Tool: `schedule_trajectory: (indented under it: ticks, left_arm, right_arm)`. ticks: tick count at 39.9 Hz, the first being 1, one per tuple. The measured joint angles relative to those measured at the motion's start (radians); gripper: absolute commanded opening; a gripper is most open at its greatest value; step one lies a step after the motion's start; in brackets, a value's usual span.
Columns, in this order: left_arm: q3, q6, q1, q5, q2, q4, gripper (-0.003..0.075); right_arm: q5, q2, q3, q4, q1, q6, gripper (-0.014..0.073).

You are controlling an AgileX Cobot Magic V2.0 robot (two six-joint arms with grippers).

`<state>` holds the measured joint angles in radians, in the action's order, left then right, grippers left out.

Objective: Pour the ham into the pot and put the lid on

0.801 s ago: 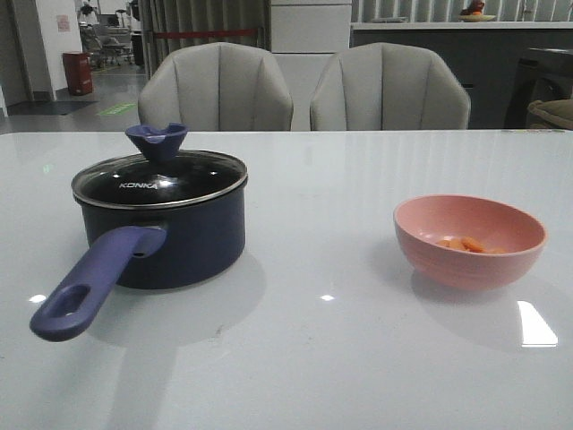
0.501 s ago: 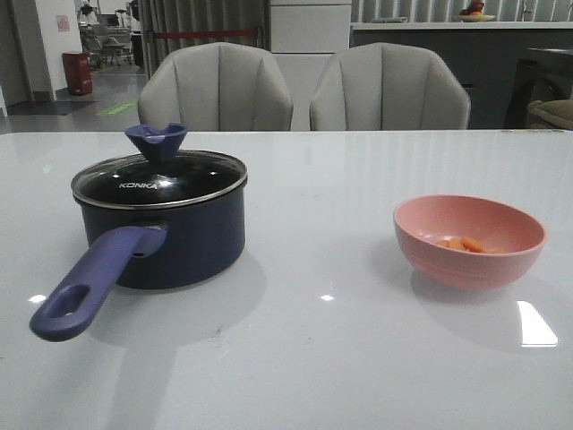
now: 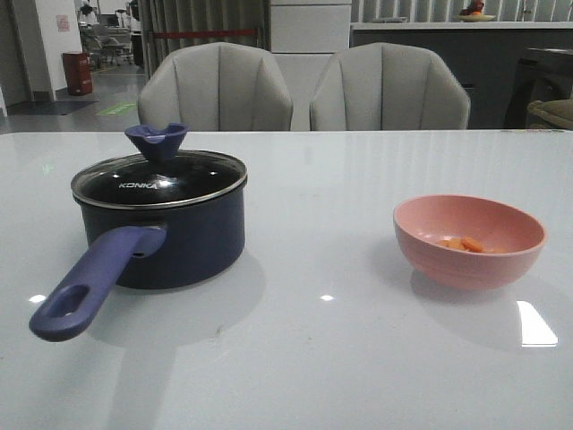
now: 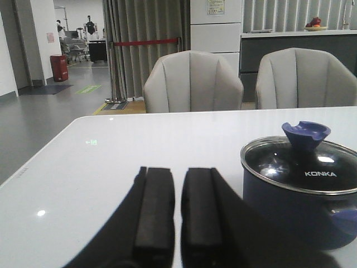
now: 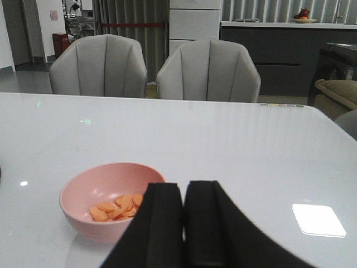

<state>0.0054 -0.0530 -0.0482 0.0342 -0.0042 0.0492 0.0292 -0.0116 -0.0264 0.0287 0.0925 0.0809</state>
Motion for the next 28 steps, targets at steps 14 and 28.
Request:
schedule_trajectory:
  ticks: [14,28]
  left_arm:
    - [0.0,0.0,0.0,-0.214,0.0,0.0,0.0132]
    - [-0.241,0.0,0.0,0.031,0.014,0.0,0.0132]
  right_arm:
    - [0.0,0.0,0.0,0.0,0.0,0.0,0.0158]
    - [0.0,0.0,0.0,0.0,0.0,0.0,0.0158]
